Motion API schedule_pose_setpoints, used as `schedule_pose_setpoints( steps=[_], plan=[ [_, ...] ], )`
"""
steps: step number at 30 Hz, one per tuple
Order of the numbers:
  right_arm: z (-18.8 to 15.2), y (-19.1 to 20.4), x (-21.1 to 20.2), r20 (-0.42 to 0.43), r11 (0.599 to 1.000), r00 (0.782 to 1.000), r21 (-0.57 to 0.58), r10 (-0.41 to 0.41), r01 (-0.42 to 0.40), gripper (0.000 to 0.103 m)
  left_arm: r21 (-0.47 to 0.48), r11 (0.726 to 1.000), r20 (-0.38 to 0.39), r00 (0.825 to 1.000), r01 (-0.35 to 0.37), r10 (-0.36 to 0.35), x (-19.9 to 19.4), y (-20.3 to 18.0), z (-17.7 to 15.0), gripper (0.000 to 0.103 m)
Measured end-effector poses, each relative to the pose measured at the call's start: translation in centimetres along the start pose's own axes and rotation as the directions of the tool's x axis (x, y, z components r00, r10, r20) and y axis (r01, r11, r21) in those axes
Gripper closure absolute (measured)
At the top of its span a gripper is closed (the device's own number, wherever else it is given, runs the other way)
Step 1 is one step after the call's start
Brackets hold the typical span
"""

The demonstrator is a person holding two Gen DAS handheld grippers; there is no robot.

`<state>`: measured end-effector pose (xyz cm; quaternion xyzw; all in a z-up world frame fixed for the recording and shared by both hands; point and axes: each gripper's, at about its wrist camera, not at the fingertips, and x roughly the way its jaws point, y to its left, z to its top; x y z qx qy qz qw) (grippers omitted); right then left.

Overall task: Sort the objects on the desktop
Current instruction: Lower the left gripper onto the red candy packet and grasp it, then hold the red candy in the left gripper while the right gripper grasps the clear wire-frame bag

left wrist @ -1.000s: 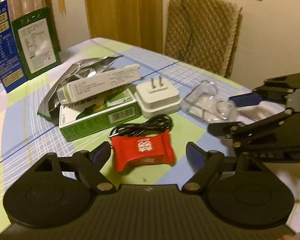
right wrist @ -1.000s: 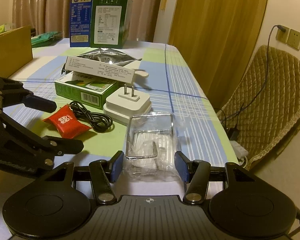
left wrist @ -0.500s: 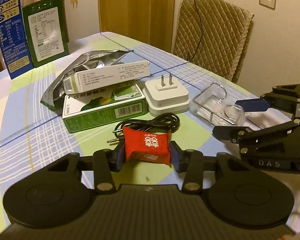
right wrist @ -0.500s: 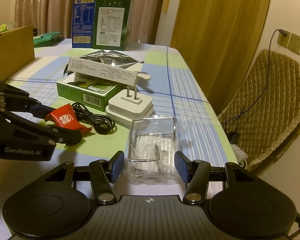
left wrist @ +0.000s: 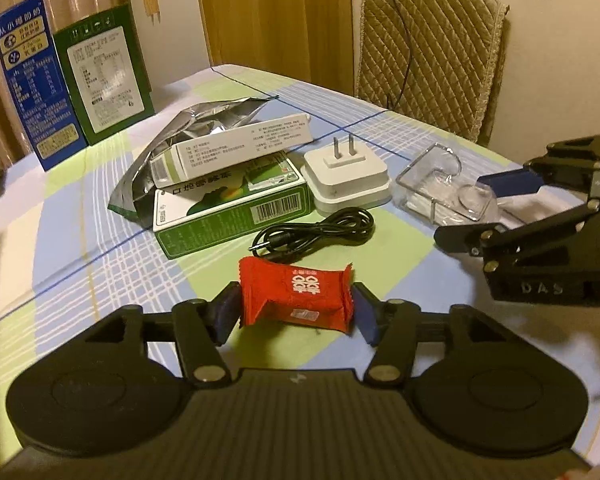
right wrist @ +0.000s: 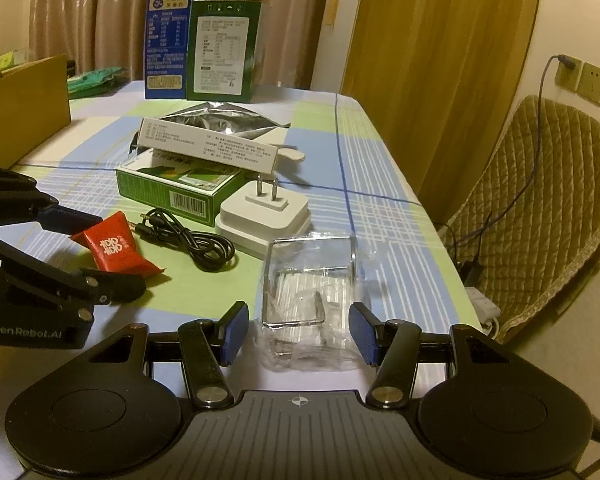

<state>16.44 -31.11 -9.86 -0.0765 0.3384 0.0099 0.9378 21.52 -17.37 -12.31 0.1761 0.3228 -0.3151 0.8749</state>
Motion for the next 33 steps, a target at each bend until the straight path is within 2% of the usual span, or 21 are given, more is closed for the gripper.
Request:
schedule_pose_setpoints(
  steps=[2,5,11,12,15,20,22,33],
  plan=[
    [0.0,0.0,0.0,0.000,1.000,1.000,0.000,0.002,-0.002,0.051,0.020,1.000,0.010,1.000,-0.016,0.016,0.0,-0.1,-0.1,0.043],
    [0.0,0.0,0.1,0.000,1.000,1.000,0.001,0.002,-0.002,0.051,0.054,0.997,0.026,0.999,-0.048,0.046,-0.2,-0.4,-0.1,0.031],
    [0.0,0.1,0.1,-0.001,1.000,1.000,-0.001,0.004,-0.004,0.051,0.053,0.998,0.024,0.999,-0.031,0.030,0.1,-0.4,-0.3,0.031],
    [0.1,0.1,0.1,-0.001,1.000,1.000,-0.001,0.004,-0.004,0.051,0.045,0.999,0.023,0.999,-0.026,0.025,0.1,-0.3,-0.3,0.032],
    [0.1,0.1,0.1,0.000,1.000,1.000,0.000,0.004,-0.004,0.051,0.027,1.000,0.023,1.000,-0.014,0.014,0.1,0.0,-0.2,0.053],
    [0.1,0.2,0.2,-0.002,1.000,1.000,-0.003,0.004,-0.004,0.051,0.016,1.000,0.017,1.000,-0.001,0.001,0.1,0.1,-0.2,0.059],
    [0.1,0.2,0.2,-0.002,1.000,1.000,-0.005,0.004,-0.004,0.051,0.005,1.000,0.012,1.000,0.006,-0.006,0.0,0.2,-0.1,0.066],
    [0.1,0.9,0.4,-0.008,0.999,1.000,-0.034,0.007,-0.007,0.051,-0.055,0.998,0.000,1.000,0.027,-0.027,-0.3,0.8,0.1,0.067]
  ],
)
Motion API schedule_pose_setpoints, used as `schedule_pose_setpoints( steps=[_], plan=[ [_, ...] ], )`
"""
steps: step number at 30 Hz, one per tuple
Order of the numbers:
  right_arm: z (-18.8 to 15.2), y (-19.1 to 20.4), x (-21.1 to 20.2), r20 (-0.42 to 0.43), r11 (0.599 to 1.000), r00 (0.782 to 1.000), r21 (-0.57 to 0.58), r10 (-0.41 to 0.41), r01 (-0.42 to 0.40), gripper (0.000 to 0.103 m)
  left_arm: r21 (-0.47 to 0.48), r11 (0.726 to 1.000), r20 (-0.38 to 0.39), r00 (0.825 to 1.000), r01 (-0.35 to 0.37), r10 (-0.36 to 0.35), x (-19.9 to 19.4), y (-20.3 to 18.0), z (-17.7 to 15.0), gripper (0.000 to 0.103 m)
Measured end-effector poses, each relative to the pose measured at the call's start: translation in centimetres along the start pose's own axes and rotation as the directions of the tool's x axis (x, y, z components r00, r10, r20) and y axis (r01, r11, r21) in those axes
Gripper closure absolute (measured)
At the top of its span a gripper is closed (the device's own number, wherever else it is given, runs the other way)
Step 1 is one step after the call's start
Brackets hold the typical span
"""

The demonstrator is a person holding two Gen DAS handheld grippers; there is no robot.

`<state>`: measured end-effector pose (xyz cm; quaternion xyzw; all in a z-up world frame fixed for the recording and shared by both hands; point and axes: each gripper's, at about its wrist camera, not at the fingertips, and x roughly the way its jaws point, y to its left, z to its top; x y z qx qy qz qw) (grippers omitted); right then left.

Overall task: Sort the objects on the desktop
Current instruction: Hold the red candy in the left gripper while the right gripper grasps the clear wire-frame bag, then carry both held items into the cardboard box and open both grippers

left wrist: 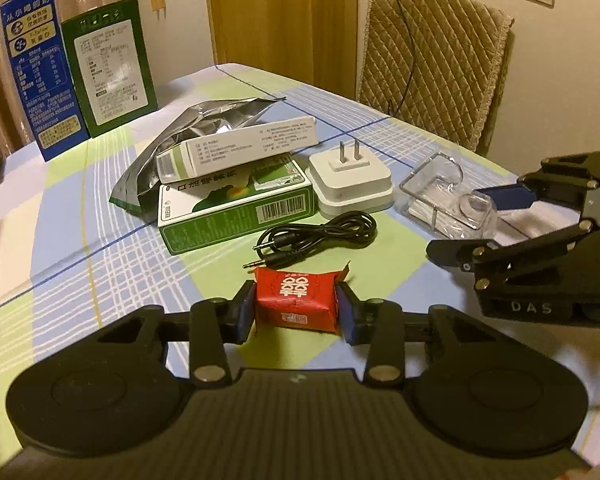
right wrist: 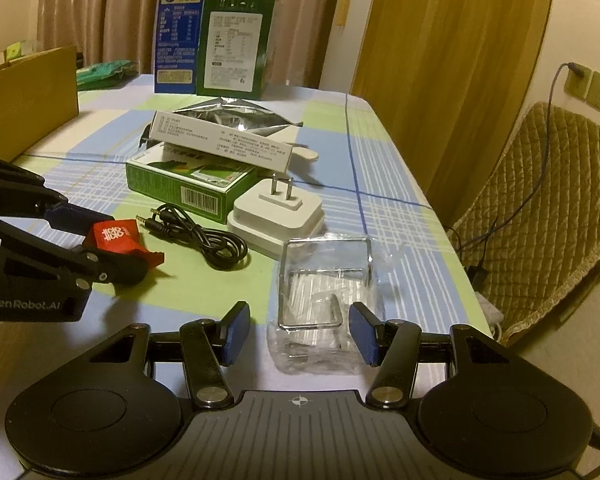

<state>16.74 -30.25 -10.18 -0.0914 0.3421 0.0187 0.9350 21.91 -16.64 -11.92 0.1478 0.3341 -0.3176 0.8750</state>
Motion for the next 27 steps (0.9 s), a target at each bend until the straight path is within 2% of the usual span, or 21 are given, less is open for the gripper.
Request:
schedule_pose_setpoints(
  steps=[8,11,14,20,27],
  plan=[
    [0.1,-0.2,0.2,-0.005,1.000,1.000,0.015,-0.010,0.010,0.053,-0.011,1.000,-0.007,1.000,0.004,-0.004,-0.2,0.2,0.0,0.067],
    [0.1,-0.3,0.2,-0.011,1.000,1.000,0.026,-0.013,0.013,0.069,-0.021,1.000,-0.011,1.000,0.008,-0.008,-0.3,0.1,0.0,0.067],
    [0.1,-0.3,0.2,-0.011,1.000,1.000,0.023,-0.018,0.018,0.074,-0.022,1.000,-0.012,1.000,0.011,-0.012,-0.5,0.1,0.1,0.067],
    [0.3,0.1,-0.2,0.004,1.000,1.000,0.022,-0.015,0.015,0.075,-0.030,1.000,-0.004,1.000,0.010,-0.010,-1.2,-0.1,0.2,0.067],
    [1.1,0.5,-1.9,0.071,0.998,0.997,0.056,0.001,-0.005,0.075,-0.053,0.999,0.013,1.000,0.001,0.000,-2.8,0.1,0.2,0.067]
  ],
)
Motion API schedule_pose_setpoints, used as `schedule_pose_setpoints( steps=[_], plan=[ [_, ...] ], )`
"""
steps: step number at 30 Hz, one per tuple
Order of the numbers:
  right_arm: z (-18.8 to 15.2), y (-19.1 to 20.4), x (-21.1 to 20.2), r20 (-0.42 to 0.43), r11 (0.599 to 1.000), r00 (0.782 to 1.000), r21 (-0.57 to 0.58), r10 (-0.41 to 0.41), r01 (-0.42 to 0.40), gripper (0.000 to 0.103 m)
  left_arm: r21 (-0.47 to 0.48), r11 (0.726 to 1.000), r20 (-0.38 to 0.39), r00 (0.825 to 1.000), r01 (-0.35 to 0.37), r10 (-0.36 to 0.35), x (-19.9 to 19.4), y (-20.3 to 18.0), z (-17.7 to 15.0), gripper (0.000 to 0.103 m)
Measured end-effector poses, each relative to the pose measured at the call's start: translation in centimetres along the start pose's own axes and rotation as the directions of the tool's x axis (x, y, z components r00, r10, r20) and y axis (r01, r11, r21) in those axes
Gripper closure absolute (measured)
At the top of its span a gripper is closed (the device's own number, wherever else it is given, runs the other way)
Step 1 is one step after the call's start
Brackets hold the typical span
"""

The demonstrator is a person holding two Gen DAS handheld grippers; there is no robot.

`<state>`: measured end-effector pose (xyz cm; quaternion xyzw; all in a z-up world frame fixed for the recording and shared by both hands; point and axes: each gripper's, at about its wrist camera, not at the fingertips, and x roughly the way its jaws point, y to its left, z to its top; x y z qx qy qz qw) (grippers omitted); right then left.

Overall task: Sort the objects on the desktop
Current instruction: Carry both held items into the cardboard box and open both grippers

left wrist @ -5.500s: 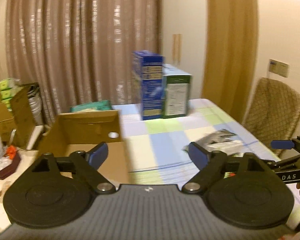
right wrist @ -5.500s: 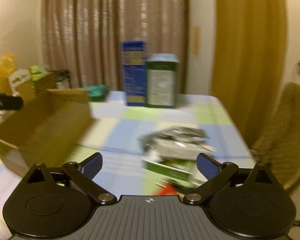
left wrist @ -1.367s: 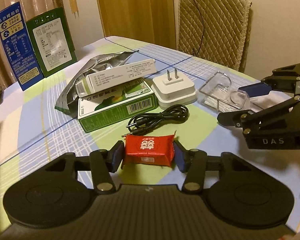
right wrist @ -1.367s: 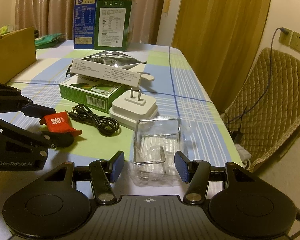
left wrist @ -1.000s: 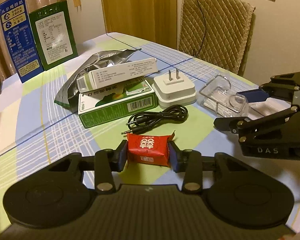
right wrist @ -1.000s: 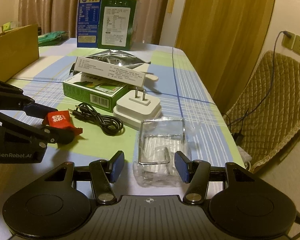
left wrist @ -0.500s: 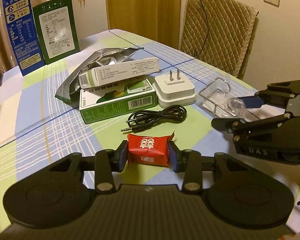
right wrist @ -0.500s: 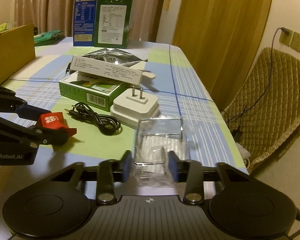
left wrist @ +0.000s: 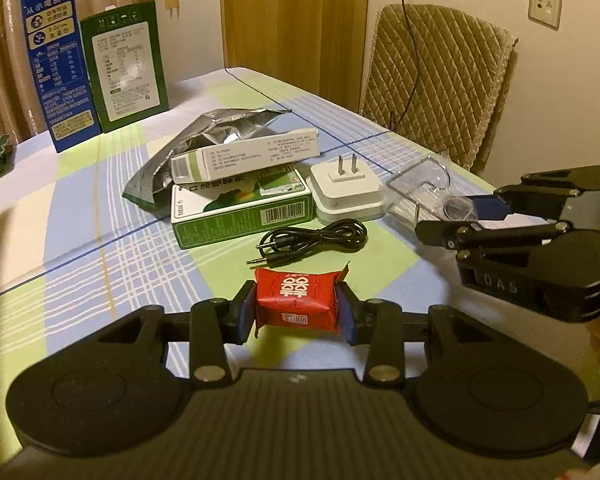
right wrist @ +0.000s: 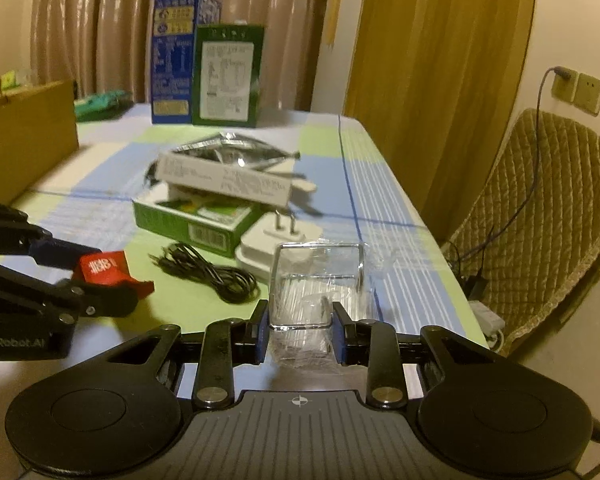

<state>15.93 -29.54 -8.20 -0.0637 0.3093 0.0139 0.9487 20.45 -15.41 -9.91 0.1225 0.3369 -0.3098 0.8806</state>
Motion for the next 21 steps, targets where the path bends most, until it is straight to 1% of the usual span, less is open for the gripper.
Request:
schedule_pose_setpoints(
  steps=[6,11,17,21],
  plan=[
    [0.4,0.6,-1.7,0.026,1.000,0.999,0.010,0.029,-0.029,0.075,-0.025,0.999,0.025,0.999,-0.026,0.026,-2.1,0.5,0.0,0.067],
    [1.2,1.6,-3.4,0.048,0.998,0.997,0.011,0.053,-0.054,0.075,-0.052,0.996,0.061,0.996,-0.067,0.070,-5.1,1.4,0.5,0.067],
    [2.8,4.8,-5.8,0.088,0.992,0.988,0.003,0.125,-0.126,0.075,-0.089,0.985,0.106,0.982,-0.147,0.156,-9.9,3.5,1.2,0.067],
    [4.9,8.1,-7.2,0.123,0.980,0.972,-0.023,0.201,-0.199,0.075,-0.131,0.969,0.120,0.967,-0.209,0.224,-13.3,6.1,1.2,0.067]
  ],
)
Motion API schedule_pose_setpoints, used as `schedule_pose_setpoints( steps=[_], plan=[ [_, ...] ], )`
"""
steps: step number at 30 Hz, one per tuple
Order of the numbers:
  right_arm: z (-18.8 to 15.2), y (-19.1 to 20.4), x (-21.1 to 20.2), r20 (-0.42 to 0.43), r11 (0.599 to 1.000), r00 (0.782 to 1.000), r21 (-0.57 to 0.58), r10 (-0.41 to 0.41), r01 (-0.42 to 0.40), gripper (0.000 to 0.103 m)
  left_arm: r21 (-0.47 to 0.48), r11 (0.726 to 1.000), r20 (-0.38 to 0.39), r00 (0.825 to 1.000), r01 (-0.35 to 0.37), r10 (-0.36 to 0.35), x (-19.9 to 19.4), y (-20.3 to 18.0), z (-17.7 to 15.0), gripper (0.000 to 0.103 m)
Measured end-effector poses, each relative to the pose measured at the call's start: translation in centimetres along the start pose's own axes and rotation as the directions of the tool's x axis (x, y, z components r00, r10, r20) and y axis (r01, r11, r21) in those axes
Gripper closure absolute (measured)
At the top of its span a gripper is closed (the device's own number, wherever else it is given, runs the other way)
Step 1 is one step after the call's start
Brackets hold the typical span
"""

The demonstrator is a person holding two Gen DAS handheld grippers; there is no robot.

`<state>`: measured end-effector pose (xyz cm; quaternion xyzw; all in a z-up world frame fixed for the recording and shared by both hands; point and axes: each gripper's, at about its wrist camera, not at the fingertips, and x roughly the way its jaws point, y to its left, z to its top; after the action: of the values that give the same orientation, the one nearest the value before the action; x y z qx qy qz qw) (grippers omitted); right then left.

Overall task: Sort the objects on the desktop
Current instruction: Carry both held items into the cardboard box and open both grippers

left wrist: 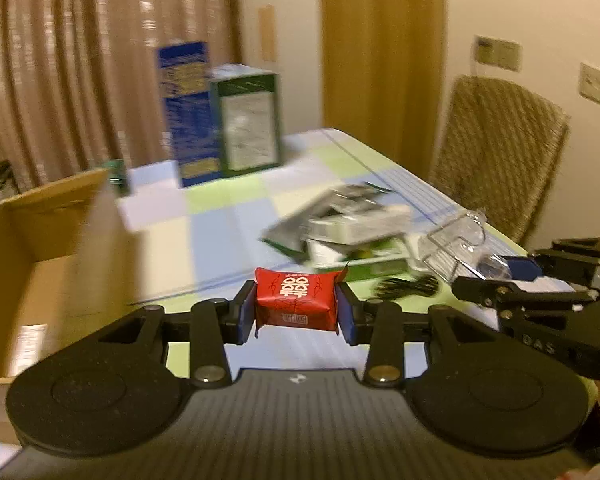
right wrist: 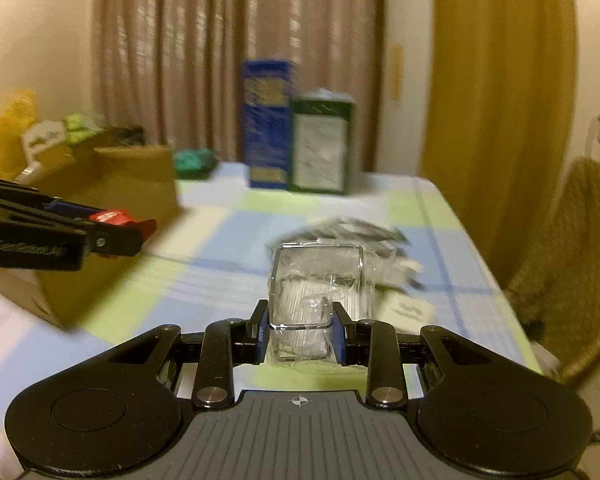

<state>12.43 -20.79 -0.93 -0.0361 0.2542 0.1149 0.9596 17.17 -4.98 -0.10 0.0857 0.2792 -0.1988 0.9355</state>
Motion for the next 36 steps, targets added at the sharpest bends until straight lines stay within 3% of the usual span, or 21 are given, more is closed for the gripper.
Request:
schedule_pose_setpoints(
  steps=[4,9,17,25,31,36],
  plan=[
    [3.0,4.0,0.0,0.039,0.995,0.995,-0.040,0.088,-0.086,0.075,-0.046,0.996,0.041,0.996,-0.081,0.083,-3.2,4.1,1.0,0.067],
    [6.8,9.3,0.8,0.070,0.980,0.979,-0.069,0.192,-0.187,0.075,-0.081,0.979,0.080,0.978,-0.188,0.194,-7.5,9.7,1.8,0.067],
    [10.1,17.5,4.4,0.042,0.942,0.948,-0.136,0.314,-0.306,0.075,-0.121,0.947,0.040,0.952,-0.296,0.303,-10.2,18.3,0.9,0.067],
    [10.5,22.0,8.3,-0.013,0.926,0.938,-0.161,0.345,-0.343,0.075,-0.170,0.938,-0.007,0.952,-0.302,0.305,-8.7,23.5,-1.0,0.067],
    [10.4,23.2,10.1,-0.033,0.923,0.936,-0.159,0.349,-0.350,0.075,-0.210,0.937,-0.010,0.959,-0.278,0.282,-6.7,25.8,-2.1,0.063],
    [9.9,23.8,10.9,-0.054,0.920,0.933,-0.154,0.357,-0.361,0.075,-0.229,0.930,-0.007,0.955,-0.289,0.295,-6.6,26.8,-2.8,0.062]
  ],
)
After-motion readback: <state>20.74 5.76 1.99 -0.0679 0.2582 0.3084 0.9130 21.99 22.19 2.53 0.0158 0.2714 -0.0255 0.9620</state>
